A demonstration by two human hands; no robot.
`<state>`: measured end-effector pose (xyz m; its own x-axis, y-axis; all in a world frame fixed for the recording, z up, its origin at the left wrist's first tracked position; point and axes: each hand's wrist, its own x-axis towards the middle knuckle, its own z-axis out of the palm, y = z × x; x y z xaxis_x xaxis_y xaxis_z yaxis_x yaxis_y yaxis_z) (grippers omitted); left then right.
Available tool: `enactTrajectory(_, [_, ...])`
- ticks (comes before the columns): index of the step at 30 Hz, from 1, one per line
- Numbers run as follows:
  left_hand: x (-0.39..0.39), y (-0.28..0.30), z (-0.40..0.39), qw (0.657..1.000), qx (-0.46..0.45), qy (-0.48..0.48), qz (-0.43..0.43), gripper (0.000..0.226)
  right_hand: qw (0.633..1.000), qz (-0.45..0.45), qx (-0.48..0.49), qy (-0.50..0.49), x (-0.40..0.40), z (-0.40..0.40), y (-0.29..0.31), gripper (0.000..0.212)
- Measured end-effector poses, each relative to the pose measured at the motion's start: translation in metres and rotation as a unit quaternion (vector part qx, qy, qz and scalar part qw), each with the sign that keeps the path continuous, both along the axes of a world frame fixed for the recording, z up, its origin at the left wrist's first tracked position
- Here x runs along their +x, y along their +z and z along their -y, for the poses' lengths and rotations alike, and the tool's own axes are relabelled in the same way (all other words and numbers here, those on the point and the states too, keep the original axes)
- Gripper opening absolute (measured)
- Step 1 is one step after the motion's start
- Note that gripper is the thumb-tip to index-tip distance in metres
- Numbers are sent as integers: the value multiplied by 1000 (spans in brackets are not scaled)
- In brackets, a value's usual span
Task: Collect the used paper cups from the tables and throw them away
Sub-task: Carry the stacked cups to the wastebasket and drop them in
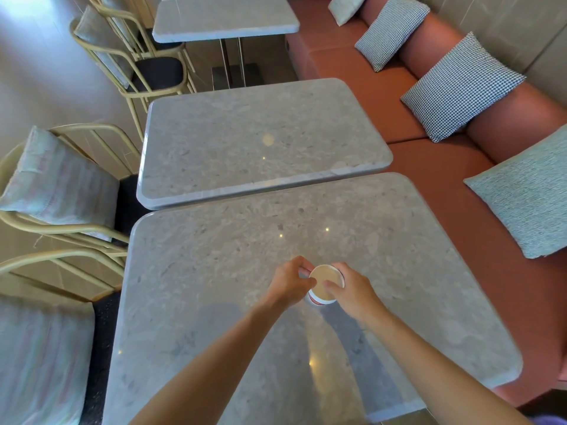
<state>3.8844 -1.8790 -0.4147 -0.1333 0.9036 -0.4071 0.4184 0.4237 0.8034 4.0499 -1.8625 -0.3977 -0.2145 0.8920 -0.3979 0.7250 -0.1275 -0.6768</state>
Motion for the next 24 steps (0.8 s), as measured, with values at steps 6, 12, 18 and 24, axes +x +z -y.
enactTrajectory(6, [1,1,-5,999,-38,10,28,24,999,2,-27,-33,-5,-5,3,29])
enactTrajectory(12, [4,1,-6,997,-47,31,52,30,997,4,-24,-70,-7,-3,6,27])
enactTrajectory(18, [1,3,-1,994,-52,19,95,20,992,-21,-71,-100,-9,-1,10,27])
enactTrajectory(24, [-3,1,17,986,-62,-15,151,55,988,-34,-98,-112,-7,3,9,31])
